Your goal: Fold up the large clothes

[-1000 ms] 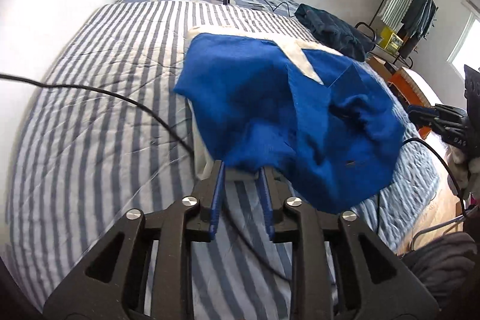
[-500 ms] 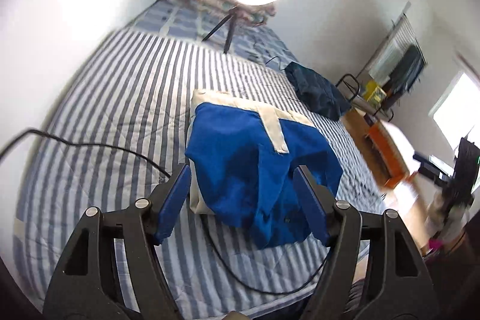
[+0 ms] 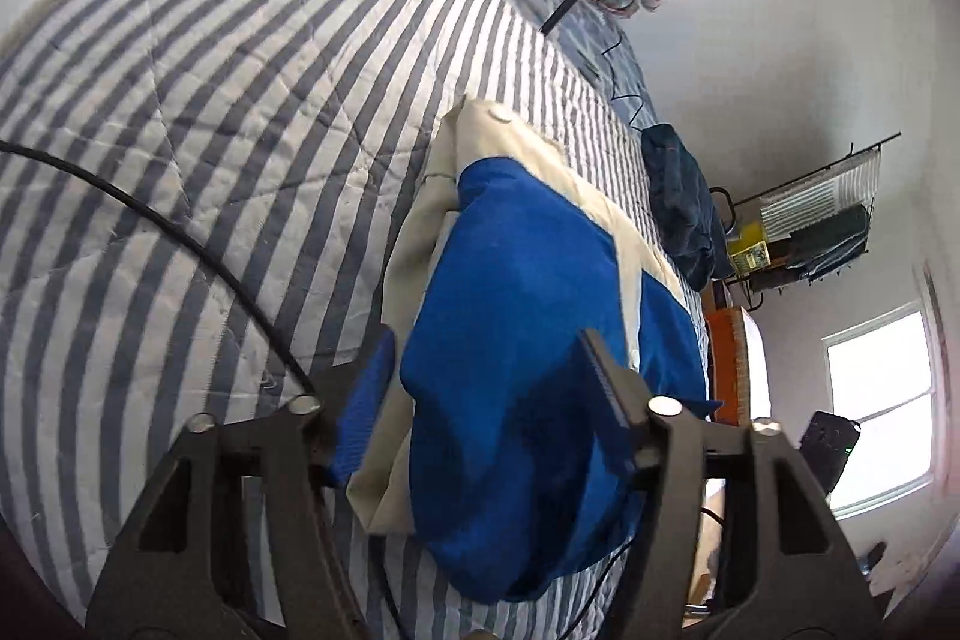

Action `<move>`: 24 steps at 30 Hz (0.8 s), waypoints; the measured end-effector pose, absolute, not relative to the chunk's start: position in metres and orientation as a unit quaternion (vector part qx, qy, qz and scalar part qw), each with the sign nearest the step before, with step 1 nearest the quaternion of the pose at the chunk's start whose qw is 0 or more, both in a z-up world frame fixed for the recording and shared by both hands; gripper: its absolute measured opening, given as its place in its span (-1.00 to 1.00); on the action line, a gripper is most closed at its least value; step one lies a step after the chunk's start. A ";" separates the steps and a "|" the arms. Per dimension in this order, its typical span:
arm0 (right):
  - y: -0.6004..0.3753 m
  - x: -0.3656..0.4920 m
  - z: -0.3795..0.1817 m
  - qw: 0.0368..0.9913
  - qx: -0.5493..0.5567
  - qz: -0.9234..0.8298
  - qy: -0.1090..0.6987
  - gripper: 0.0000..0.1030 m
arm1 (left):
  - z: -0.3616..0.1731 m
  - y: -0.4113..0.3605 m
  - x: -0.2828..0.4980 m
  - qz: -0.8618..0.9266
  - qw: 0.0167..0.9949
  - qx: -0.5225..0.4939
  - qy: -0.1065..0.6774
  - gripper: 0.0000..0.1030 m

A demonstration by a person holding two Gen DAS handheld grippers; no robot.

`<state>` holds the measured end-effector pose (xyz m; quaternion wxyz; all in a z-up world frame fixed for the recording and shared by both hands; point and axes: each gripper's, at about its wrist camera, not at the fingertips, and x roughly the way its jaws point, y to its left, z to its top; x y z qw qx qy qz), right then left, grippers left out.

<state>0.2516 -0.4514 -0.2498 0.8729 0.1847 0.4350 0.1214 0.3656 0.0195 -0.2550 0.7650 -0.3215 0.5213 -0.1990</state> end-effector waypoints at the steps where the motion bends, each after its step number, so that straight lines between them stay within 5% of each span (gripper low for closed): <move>1: -0.452 0.259 -0.257 0.869 0.195 0.119 0.439 0.34 | -0.261 0.018 0.369 -0.202 0.757 -0.328 0.528 -0.24; 3: -0.455 0.273 -0.271 0.857 0.223 0.126 0.447 0.13 | -0.267 0.013 0.370 -0.205 0.755 -0.320 0.534 -0.60; 7: -0.457 0.286 -0.293 0.828 0.275 0.149 0.465 -0.88 | -0.266 0.009 0.361 -0.203 0.775 -0.291 0.522 -0.85; 14: -0.457 0.275 -0.323 0.823 0.243 0.123 0.500 -0.96 | -0.295 -0.009 0.351 -0.175 0.788 -0.227 0.545 -0.86; 17: -0.451 0.274 -0.317 0.829 0.221 0.116 0.501 -0.92 | -0.279 -0.016 0.346 -0.165 0.806 -0.178 0.540 -0.71; 20: -0.446 0.268 -0.296 0.842 0.176 0.102 0.500 -0.40 | -0.251 -0.018 0.344 -0.158 0.833 -0.134 0.513 -0.64; 24: -0.442 0.256 -0.251 0.884 0.118 0.098 0.441 -0.35 | -0.217 -0.032 0.345 -0.172 0.859 -0.102 0.471 -0.64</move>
